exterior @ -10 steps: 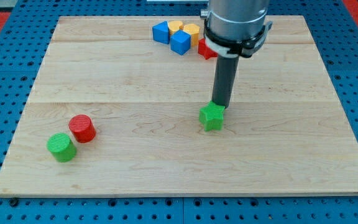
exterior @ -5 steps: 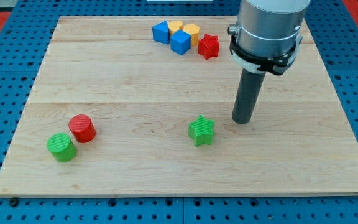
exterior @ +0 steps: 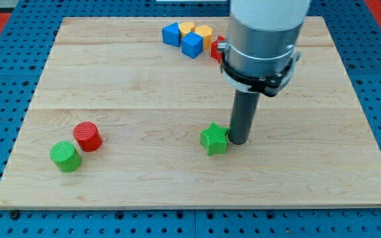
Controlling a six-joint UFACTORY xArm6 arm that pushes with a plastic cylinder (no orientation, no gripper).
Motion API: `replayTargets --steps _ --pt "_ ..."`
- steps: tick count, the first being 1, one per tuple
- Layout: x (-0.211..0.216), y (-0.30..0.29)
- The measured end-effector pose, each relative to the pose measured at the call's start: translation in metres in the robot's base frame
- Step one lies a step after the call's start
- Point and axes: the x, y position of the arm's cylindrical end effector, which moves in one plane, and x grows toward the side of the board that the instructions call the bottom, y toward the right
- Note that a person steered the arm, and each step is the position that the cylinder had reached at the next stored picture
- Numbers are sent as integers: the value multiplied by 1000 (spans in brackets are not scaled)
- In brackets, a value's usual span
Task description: Push the green star into the red circle and green circle
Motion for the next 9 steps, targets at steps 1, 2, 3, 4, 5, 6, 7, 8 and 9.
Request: replayTargets --steps 1,2,3,4,5,6,7,8,9 --pt "0 -20" --pt "0 -40" --pt "0 -59" --pt "0 -76" --pt "0 -93" --pt "0 -109" --pt "0 -125" --pt "1 -140" --pt "2 -155"
